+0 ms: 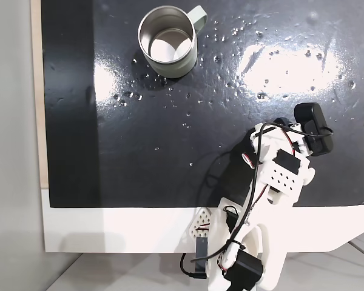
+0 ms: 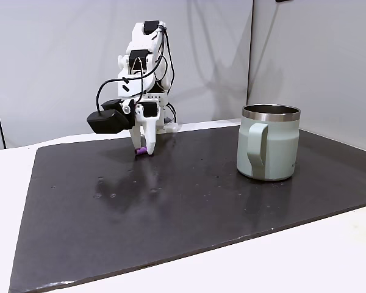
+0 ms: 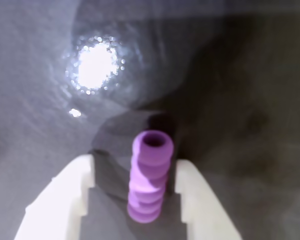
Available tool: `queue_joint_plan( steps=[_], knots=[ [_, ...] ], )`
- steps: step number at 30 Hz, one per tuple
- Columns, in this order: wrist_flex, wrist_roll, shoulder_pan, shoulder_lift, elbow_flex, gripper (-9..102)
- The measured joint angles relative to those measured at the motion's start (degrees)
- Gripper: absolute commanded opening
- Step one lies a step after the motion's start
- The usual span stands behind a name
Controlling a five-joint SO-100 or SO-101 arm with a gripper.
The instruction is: Grasp a pengrip and put it in the cup.
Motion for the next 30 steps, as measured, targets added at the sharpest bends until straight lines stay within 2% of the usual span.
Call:
queue_joint_plan(
  steps=[3, 12, 22, 24, 30],
  knots=[
    [-0.4, -0.8, 0.3, -0.4, 0.4, 19],
    [-0.4, -2.1, 0.4, -0.9, 0.3, 1],
    [0.0, -2.5, 0.4, -0.9, -0.1, 0],
    [2.6, -1.0, -0.4, -1.8, -2.3, 0],
    [20.0, 7.2, -8.2, -0.2, -14.7, 0]
  ],
)
